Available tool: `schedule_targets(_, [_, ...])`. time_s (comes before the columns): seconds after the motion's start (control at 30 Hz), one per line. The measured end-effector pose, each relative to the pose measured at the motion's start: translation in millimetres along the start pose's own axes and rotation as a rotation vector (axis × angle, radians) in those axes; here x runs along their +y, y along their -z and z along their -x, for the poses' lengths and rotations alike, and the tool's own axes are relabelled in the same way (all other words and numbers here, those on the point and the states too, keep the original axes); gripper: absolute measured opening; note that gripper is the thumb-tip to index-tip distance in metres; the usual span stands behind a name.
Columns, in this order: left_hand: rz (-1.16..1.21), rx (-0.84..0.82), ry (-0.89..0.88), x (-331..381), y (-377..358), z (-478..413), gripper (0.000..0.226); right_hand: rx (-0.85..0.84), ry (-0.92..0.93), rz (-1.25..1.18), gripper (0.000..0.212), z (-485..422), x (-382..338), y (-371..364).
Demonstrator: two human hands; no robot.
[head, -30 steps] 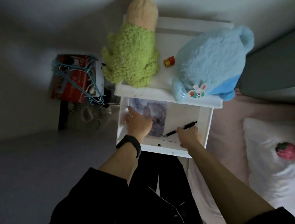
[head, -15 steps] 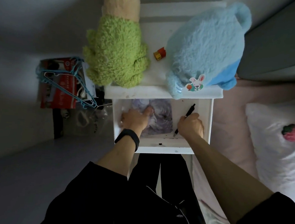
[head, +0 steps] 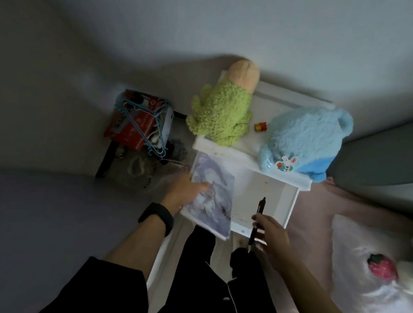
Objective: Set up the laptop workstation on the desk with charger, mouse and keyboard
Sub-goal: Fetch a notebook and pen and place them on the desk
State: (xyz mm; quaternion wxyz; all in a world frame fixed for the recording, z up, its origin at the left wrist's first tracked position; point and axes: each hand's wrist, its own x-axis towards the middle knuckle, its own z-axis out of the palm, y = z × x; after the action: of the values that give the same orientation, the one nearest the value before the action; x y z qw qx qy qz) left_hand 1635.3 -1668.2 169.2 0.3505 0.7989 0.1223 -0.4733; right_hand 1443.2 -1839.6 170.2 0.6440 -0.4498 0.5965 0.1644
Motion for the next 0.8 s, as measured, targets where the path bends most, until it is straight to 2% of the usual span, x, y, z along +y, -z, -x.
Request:
schedule_targets(0.13, [0.079, 0.079, -0.068, -43.0, 4.3, 54.3, 0.039, -0.132, 0.163, 0.327, 0.015, 9.7, 22.1, -5.8])
schedule_targets(0.2, [0.236, 0.129, -0.087, -65.2, 4.0, 80.4, 0.029, -0.195, 0.261, 0.505, 0.012, 14.6, 36.2, -8.7])
schedule_targets(0.27, [0.365, 0.228, -0.097, -76.8, 4.7, 109.9, 0.017, -0.258, 0.383, 0.715, 0.017, 15.2, 47.8, -9.3])
schedule_targets(0.37, [0.493, 0.312, -0.088, -98.3, 2.9, 139.8, 0.024, -0.375, 0.45, 1.092, 0.017, 10.9, 70.5, -5.4])
schedule_targets(0.47, [0.556, 0.405, -0.084, -113.5, 0.9, 158.7, 0.034, -0.385, 0.504, 1.237, 0.012, -3.1, 87.8, -2.0])
schedule_targets(0.57, [0.643, 0.464, -0.064, -124.1, 2.4, 176.0, 0.033, -0.337, 0.59, 1.342, 0.028, -22.9, 90.3, -9.3])
schedule_targets(0.63, [0.692, 0.486, -0.04, -130.3, 3.6, 183.8, 0.03, -0.286, 0.698, 1.382, 0.049, -30.9, 85.1, -17.2])
schedule_targets(0.67, [0.707, 0.491, -0.037, -134.4, 4.3, 187.0, 0.03, -0.295, 0.722, 1.395, 0.054, -32.1, 82.3, -20.9])
schedule_targets(0.77, [0.756, 0.506, -0.022, -142.1, 5.9, 193.9, 0.034, -0.295, 0.738, 1.467, 0.027, -22.8, 70.5, -30.2])
schedule_targets(0.8, [0.759, 0.516, -0.013, -141.6, 7.5, 195.8, 0.036, -0.271, 0.774, 1.457, 0.026, -23.6, 68.0, -31.1])
